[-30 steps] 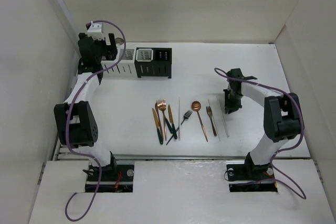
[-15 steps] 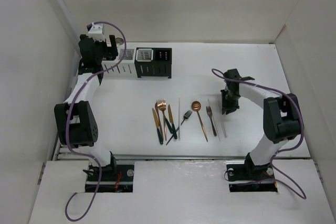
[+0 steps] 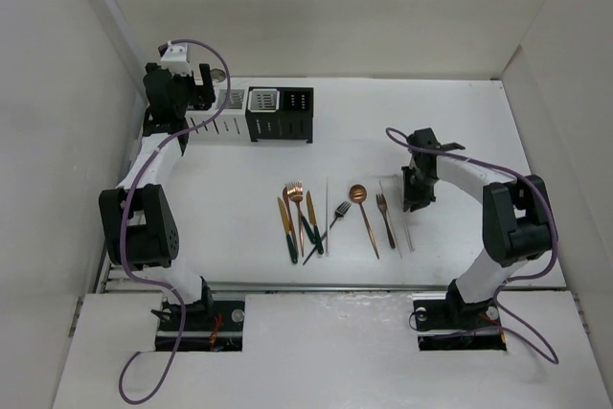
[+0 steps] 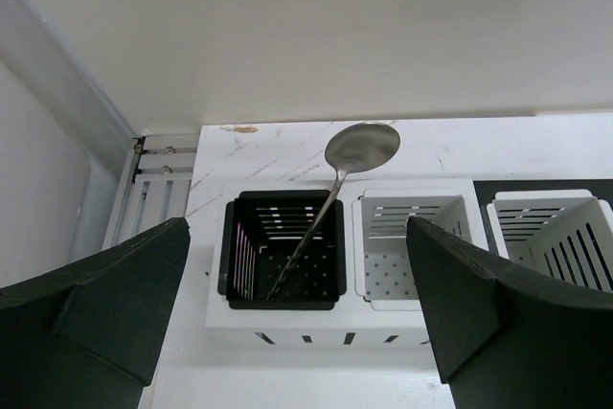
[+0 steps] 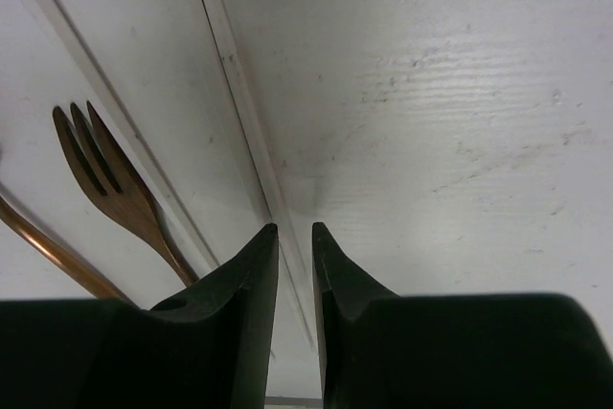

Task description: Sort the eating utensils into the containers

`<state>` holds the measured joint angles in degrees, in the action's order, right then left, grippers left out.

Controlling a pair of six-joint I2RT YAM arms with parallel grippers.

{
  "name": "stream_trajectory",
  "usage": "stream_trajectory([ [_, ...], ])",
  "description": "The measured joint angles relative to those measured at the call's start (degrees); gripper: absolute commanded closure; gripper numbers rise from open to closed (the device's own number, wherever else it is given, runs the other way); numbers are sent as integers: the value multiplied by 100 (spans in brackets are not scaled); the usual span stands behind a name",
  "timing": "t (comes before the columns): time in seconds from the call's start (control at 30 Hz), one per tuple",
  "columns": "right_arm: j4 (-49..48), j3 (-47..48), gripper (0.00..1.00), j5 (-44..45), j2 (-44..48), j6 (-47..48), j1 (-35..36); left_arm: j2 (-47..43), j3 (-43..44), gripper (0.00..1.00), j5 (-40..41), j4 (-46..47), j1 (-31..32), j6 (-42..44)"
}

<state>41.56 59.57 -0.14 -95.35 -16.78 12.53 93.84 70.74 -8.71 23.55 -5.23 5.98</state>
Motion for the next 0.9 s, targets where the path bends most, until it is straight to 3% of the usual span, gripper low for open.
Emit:
stream_trajectory([
  [0.9, 42, -127, 73, 319, 63, -234, 219, 0, -98, 4, 59, 87, 0, 59],
])
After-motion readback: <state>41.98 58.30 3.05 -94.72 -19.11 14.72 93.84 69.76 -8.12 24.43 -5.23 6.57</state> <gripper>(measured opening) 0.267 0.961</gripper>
